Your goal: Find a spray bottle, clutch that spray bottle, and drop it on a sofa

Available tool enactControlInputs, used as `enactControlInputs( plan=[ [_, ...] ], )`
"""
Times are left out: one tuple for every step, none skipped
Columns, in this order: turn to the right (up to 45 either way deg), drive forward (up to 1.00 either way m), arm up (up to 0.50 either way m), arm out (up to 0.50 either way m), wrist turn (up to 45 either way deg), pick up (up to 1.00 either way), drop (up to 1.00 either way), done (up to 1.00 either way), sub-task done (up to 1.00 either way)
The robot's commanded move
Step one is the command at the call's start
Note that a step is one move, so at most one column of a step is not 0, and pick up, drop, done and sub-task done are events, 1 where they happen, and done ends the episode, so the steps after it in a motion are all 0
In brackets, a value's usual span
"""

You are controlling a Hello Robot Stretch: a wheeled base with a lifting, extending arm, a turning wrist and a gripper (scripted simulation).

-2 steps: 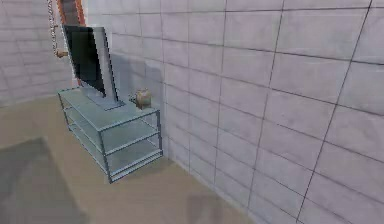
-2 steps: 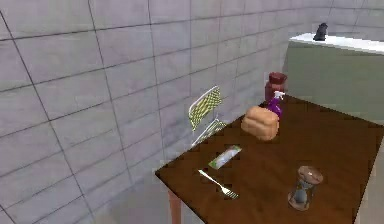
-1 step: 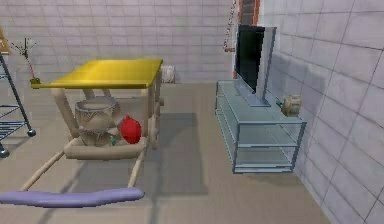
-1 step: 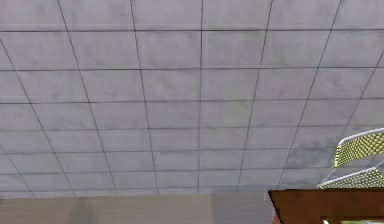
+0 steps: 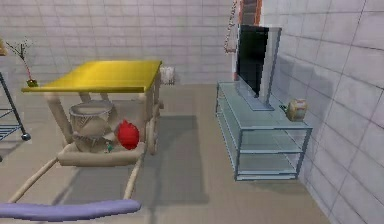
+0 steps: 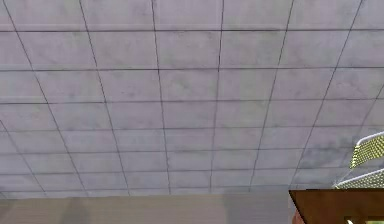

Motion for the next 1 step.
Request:
enactControlInputs(
  plan=[
    [-45.0, 0.00, 0.00, 0.00, 0.0, 0.00, 0.00, 0.00, 0.00]
  ],
)
